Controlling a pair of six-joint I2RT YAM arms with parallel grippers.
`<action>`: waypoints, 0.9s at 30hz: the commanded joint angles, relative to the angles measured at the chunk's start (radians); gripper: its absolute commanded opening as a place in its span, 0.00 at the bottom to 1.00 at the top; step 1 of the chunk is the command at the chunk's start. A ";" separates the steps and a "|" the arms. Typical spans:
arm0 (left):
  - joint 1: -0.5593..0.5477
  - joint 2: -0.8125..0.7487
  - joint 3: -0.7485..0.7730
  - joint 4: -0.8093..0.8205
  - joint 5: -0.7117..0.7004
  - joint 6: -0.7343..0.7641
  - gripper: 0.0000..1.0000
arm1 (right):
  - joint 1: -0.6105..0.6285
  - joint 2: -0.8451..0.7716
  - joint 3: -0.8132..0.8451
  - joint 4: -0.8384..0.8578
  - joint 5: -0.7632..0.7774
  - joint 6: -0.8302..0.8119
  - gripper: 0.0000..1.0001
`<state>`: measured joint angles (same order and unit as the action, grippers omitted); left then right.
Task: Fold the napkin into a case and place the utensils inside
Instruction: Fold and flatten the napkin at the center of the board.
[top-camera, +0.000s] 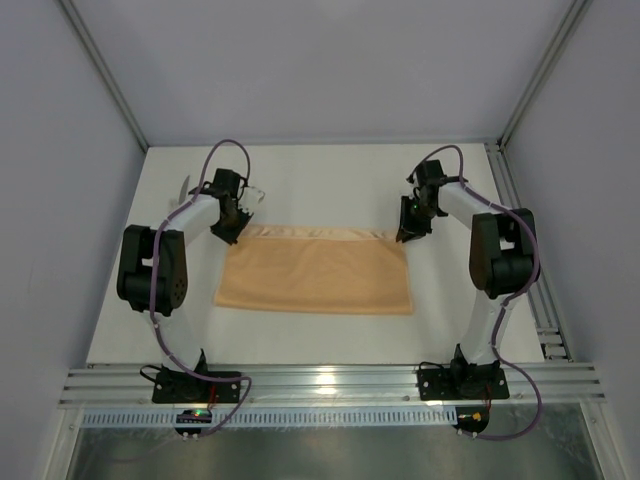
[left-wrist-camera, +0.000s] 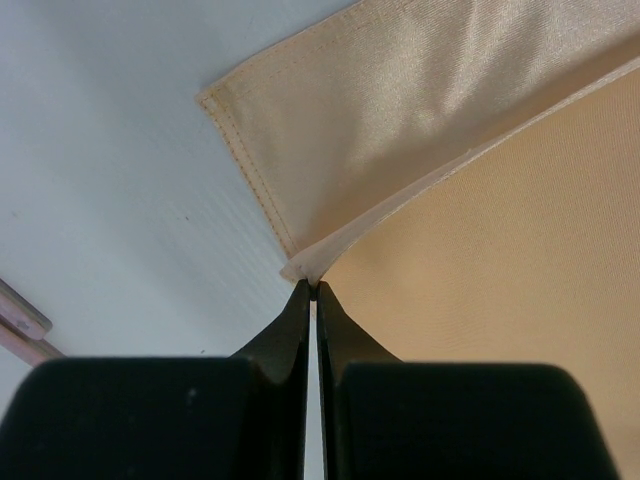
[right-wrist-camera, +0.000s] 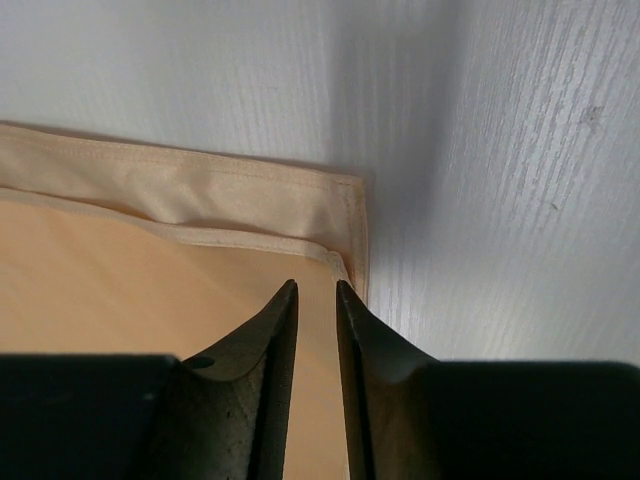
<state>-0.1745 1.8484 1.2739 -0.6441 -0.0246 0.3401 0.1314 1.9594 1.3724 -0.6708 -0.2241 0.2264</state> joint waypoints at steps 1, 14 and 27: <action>0.007 -0.002 0.033 0.001 0.008 -0.003 0.00 | 0.011 -0.079 -0.019 0.016 -0.017 -0.009 0.27; 0.012 0.002 0.041 -0.005 0.011 0.007 0.00 | 0.014 -0.014 -0.033 0.046 0.049 -0.004 0.38; 0.013 0.003 0.044 -0.006 0.012 0.005 0.00 | 0.054 0.012 0.013 0.045 0.052 -0.007 0.36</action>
<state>-0.1680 1.8484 1.2903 -0.6487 -0.0246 0.3435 0.1802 1.9594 1.3437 -0.6426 -0.1883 0.2264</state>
